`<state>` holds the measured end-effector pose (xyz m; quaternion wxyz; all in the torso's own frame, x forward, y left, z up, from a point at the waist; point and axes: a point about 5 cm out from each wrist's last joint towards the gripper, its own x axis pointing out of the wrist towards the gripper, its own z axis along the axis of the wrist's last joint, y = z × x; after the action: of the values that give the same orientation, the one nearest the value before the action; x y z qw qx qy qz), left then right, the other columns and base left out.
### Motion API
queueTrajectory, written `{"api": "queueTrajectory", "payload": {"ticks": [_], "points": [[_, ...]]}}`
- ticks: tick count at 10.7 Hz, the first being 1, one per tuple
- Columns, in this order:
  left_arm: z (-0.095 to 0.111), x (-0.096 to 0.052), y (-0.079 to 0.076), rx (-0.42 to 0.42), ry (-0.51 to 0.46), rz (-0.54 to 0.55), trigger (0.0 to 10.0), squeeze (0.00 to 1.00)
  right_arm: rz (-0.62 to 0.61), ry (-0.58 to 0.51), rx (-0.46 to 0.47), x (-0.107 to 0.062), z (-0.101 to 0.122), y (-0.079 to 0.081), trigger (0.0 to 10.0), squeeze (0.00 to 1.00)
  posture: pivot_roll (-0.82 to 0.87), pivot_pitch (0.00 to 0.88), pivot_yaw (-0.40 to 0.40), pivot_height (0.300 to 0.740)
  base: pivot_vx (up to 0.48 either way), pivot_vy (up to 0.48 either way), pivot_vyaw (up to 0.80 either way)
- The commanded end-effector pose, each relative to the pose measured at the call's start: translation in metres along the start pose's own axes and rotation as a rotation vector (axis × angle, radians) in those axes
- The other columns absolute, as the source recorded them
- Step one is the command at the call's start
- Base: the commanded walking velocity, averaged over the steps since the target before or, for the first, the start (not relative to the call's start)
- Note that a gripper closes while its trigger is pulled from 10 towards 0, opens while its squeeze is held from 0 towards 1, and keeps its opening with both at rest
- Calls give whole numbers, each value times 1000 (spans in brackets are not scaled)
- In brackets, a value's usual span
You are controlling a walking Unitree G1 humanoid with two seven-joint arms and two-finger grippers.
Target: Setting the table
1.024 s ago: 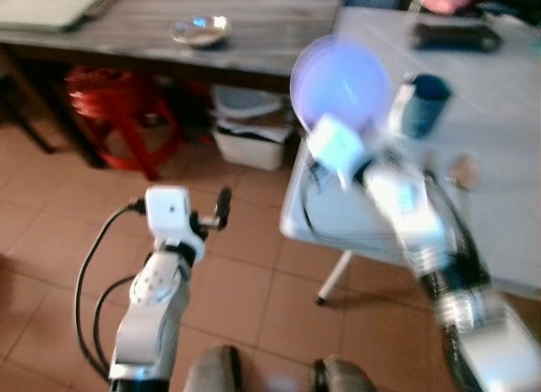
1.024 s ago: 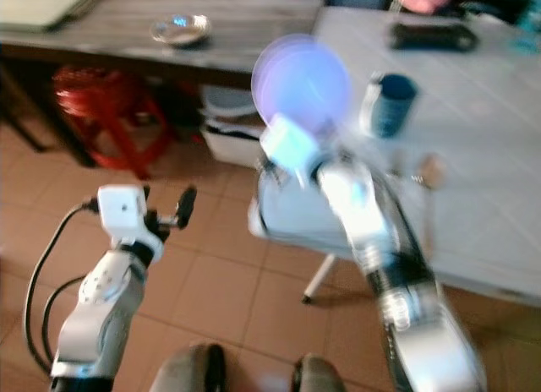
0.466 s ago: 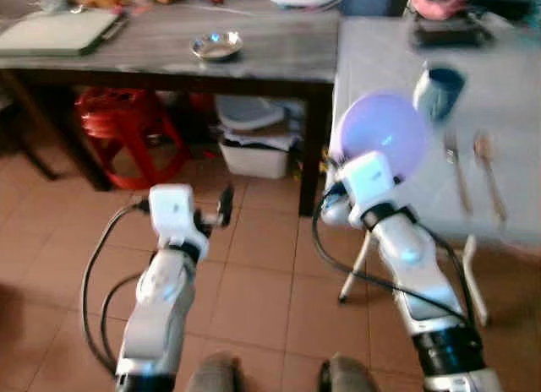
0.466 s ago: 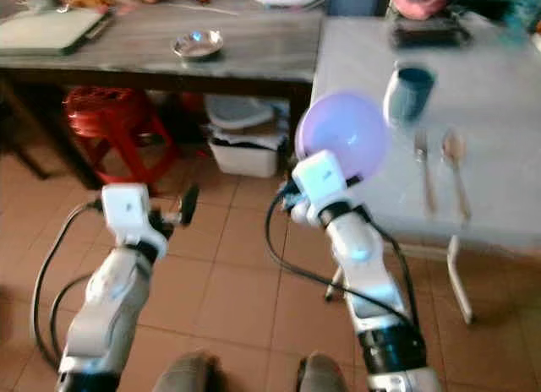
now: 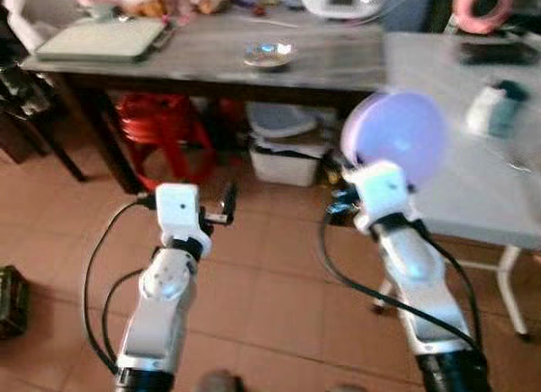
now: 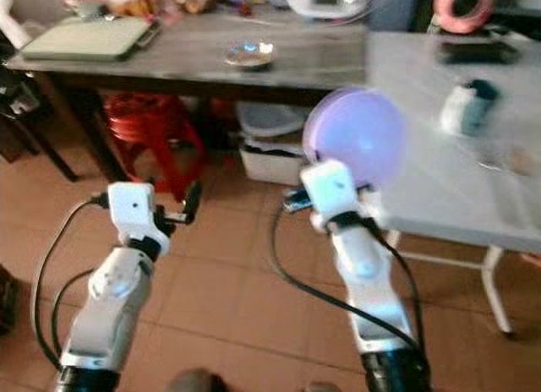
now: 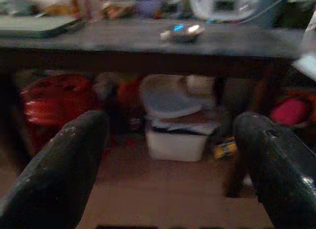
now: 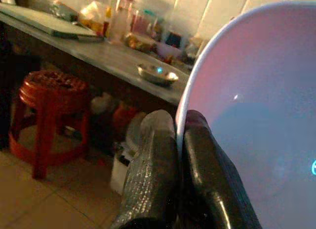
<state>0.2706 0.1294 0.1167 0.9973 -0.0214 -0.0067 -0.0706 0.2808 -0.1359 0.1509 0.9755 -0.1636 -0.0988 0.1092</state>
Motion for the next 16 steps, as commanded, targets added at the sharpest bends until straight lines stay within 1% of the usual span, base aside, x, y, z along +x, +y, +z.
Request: {"api": "queueTrajectory", "payload": {"ticks": [1, 2, 3, 4, 5, 8, 10, 13, 16], "points": [[0, 0, 2, 12, -1, 2, 10000, 0, -13, -45, -14, 0, 9, -2, 10000, 0, -24, 59, 55, 740, 469, 0, 0], [0, 1, 1, 9, -3, -4, 10000, 0, -19, -29, 9, -5, 4, -3, 10000, 0, -26, 59, 62, 740, 472, 0, 0], [0, 1, 2, 13, -3, -5, 10000, 0, -23, -29, 14, -7, 4, -2, 10000, 0, -29, 56, 65, 740, 472, 0, 0], [2, 5, 2, 26, -12, -15, 10000, 0, -4, -36, 1, -10, 5, 6, 10000, 0, -33, 50, 65, 740, 480, 0, 0], [3, 7, 2, 29, -18, -18, 10000, 0, -2, -41, 2, -9, 6, 8, 10000, 0, -38, 46, 66, 740, 480, 0, 0], [2, 8, -1, 26, -19, -27, 10000, 0, -14, -52, -4, -4, 7, 4, 10000, 0, -42, 40, 63, 740, 480, 0, 0], [0, 9, -2, 22, -17, -23, 10000, 0, 28, -75, -48, 1, 10, 6, 10000, 0, -47, 38, 59, 740, 480, 0, 0], [0, 10, -6, 13, -25, -33, 10000, 0, 15, -87, -61, 8, 12, -1, 10000, 0, -53, 39, 59, 740, 480, 0, 0], [4, 13, -6, 25, -41, -36, 10000, 0, 14, -95, -65, 9, 13, -1, 10000, 0, -59, 40, 60, 740, 468, 0, 0]]}}
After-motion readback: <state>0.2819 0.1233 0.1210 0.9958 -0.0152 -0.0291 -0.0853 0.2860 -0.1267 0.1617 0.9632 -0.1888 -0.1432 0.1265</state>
